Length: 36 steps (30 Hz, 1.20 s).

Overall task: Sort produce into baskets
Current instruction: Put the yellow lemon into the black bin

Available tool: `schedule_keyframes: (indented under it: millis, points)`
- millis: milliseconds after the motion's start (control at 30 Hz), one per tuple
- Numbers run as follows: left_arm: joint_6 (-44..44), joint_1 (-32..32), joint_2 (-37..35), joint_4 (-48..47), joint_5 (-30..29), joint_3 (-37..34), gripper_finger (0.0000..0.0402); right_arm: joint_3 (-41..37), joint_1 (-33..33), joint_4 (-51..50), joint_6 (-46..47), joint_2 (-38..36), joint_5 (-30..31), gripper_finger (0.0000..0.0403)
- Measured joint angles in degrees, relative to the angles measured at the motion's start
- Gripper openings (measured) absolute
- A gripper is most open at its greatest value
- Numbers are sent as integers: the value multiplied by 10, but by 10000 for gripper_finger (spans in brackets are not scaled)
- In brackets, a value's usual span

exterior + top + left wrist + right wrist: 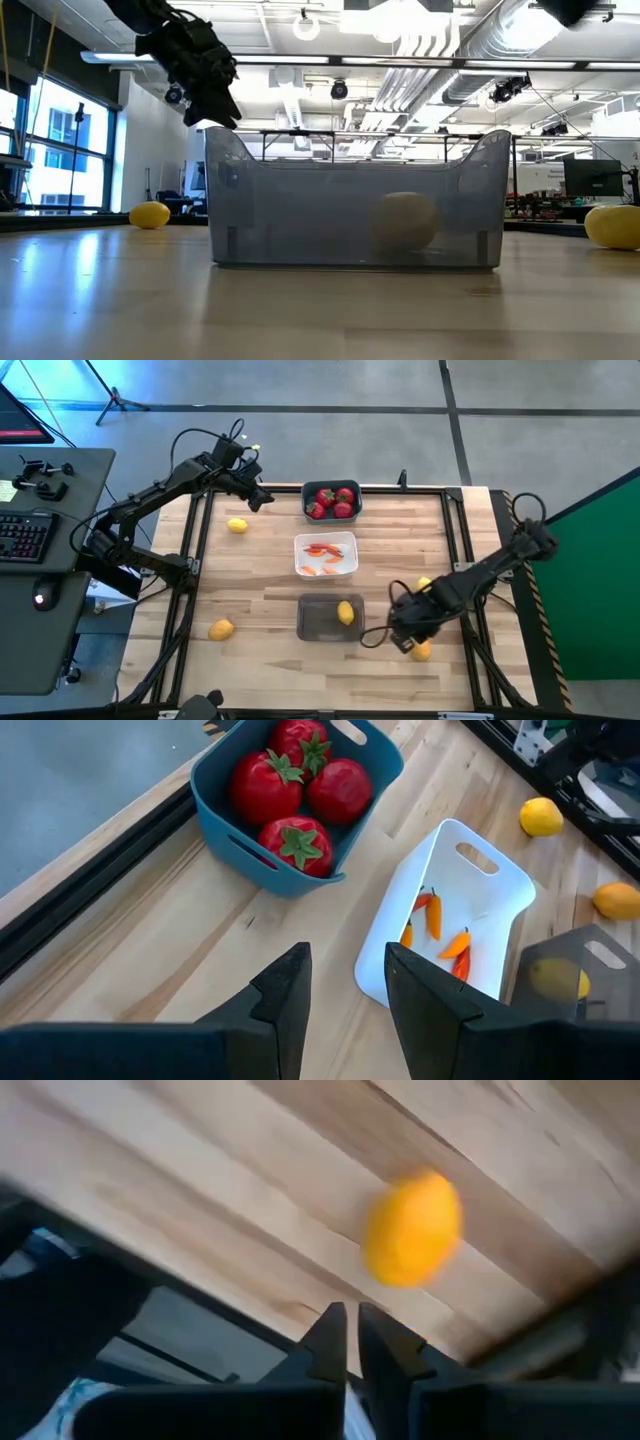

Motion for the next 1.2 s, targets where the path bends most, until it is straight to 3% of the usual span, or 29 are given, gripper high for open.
schedule_keyframes:
  millis: [133,300,433,567,733,1000,1200]
  points:
    - [-21,0,0,0,-3,0,115,-78,20,7,34,-28,-43,57]
    - [-23,0,0,2,-6,0,115,-147,26,80,26,-32,-77,153]
    - [-23,0,0,8,-7,0,115,-199,25,153,48,-32,-72,232]
    - [-27,-2,0,9,-21,0,115,-231,25,157,77,-32,-36,278]
    - [-23,-7,0,8,-35,0,115,-250,25,215,90,-32,19,288]
    - [-18,-7,0,5,-35,0,115,-306,26,306,125,-32,28,288]
    - [-8,-7,0,-4,-35,0,115,-281,26,305,31,-31,24,288]
